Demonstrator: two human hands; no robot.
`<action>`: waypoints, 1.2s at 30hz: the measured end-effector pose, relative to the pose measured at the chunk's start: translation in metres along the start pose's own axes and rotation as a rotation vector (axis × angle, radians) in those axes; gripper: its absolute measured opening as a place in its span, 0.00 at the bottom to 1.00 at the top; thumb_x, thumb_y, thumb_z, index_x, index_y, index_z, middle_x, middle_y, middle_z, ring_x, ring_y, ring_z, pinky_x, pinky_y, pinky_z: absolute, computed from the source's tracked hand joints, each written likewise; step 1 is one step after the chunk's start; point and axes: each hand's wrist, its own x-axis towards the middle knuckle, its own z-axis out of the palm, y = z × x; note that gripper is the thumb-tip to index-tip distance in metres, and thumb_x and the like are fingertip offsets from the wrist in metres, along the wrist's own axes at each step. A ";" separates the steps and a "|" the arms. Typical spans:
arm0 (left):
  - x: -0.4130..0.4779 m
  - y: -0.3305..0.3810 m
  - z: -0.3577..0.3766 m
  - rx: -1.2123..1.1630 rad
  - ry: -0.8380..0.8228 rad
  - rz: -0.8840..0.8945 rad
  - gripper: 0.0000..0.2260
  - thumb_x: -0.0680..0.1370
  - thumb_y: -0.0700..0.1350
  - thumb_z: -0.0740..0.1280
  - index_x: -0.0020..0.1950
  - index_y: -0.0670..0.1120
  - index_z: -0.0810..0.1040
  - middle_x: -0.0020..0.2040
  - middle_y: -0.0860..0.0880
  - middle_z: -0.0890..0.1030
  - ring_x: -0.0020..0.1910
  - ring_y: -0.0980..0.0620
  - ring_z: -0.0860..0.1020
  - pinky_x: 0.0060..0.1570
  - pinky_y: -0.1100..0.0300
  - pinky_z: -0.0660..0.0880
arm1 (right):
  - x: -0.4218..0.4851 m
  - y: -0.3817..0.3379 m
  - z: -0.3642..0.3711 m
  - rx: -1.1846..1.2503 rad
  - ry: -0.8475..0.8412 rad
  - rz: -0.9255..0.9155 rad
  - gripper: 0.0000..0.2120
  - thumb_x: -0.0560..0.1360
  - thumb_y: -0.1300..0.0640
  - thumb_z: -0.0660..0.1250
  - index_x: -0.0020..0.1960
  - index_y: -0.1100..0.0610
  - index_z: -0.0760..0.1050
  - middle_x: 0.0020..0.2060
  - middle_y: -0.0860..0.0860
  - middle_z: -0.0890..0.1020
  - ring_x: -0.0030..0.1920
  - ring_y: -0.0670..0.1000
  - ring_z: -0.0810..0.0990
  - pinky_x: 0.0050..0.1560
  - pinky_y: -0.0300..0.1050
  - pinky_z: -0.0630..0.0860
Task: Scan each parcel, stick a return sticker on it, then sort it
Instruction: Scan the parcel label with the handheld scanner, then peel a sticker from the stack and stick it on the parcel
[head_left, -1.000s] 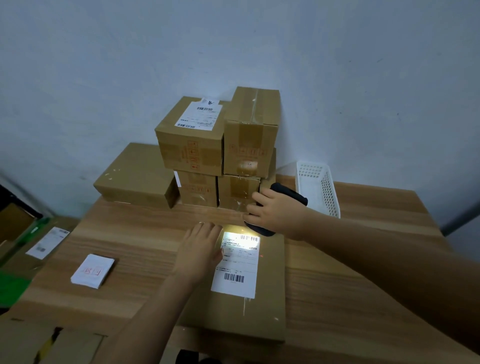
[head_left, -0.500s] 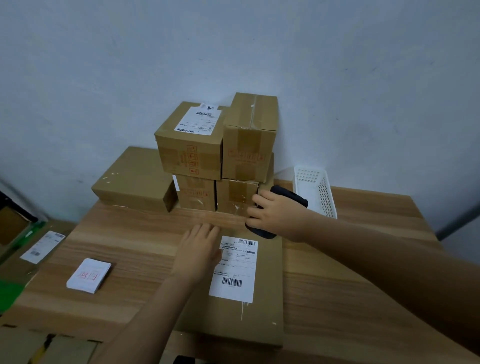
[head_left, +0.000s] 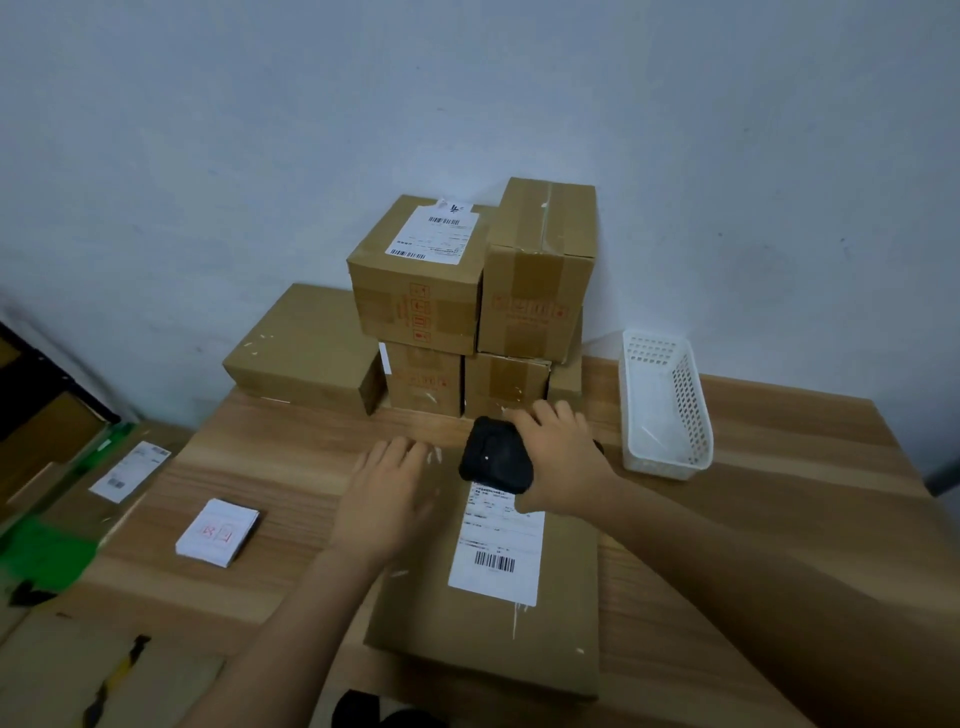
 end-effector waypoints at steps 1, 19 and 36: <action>-0.001 -0.008 -0.002 0.003 0.004 -0.004 0.19 0.67 0.45 0.77 0.55 0.47 0.78 0.48 0.50 0.78 0.46 0.48 0.77 0.46 0.54 0.74 | 0.002 -0.008 0.006 0.089 0.003 0.048 0.48 0.61 0.44 0.76 0.74 0.51 0.58 0.65 0.52 0.67 0.62 0.55 0.64 0.61 0.49 0.65; -0.037 -0.248 -0.013 0.001 -0.234 -0.096 0.23 0.65 0.46 0.79 0.58 0.45 0.79 0.51 0.47 0.80 0.48 0.45 0.79 0.45 0.52 0.76 | 0.117 -0.215 0.082 0.608 0.085 0.450 0.39 0.60 0.41 0.74 0.68 0.47 0.65 0.57 0.49 0.68 0.60 0.53 0.64 0.61 0.48 0.64; -0.097 -0.348 0.030 -0.222 -0.445 -0.067 0.28 0.77 0.60 0.56 0.67 0.42 0.73 0.65 0.44 0.76 0.60 0.47 0.76 0.57 0.57 0.72 | 0.142 -0.297 0.169 0.584 0.033 0.805 0.44 0.64 0.41 0.75 0.73 0.51 0.59 0.64 0.57 0.66 0.64 0.58 0.63 0.64 0.53 0.61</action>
